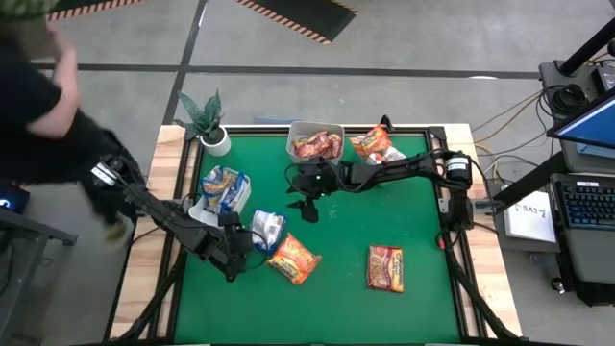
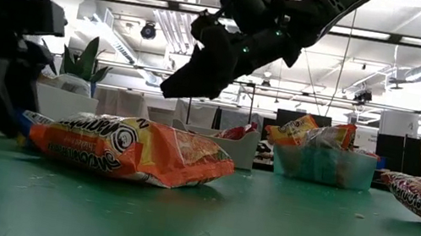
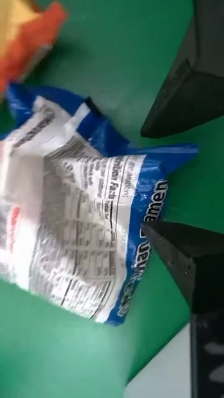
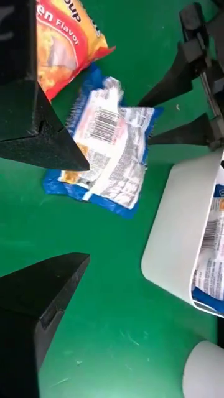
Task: Sort Maruchan noodles
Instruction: Put the blue noodle pack into the white bin
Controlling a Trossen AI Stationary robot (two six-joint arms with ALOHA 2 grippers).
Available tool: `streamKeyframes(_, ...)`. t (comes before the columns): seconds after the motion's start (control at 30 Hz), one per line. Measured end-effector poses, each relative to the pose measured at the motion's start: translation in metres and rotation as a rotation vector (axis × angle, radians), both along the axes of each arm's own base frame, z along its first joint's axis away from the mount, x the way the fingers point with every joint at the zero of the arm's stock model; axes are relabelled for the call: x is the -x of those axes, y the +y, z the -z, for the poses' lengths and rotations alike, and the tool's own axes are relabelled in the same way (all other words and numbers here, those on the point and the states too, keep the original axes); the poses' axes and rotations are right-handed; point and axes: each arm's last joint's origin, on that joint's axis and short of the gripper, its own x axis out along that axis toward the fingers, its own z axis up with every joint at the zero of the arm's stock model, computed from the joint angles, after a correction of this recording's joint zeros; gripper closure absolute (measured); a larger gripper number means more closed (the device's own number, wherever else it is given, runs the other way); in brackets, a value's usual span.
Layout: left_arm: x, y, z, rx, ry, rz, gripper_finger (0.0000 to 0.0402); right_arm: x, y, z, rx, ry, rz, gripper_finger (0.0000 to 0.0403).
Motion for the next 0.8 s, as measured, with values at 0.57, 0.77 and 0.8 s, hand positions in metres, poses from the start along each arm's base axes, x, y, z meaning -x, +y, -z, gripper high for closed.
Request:
streamKeyframes(0.57,-0.013,-0.003,0.007,-0.067,-0.127,-0.093,0.0391,-0.009,0.044,0.012,0.098,-0.019,-0.162,0.0187)
streamKeyframes(0.77,-0.016,-0.001,-0.007,-0.093,-0.256,-0.168,0.04,-0.01,0.063,0.015,0.145,-0.024,-0.226,0.0186)
streamKeyframes(0.8,-0.016,0.0,-0.009,-0.097,-0.276,-0.187,0.0401,-0.01,0.065,0.014,0.155,-0.03,-0.23,0.0186)
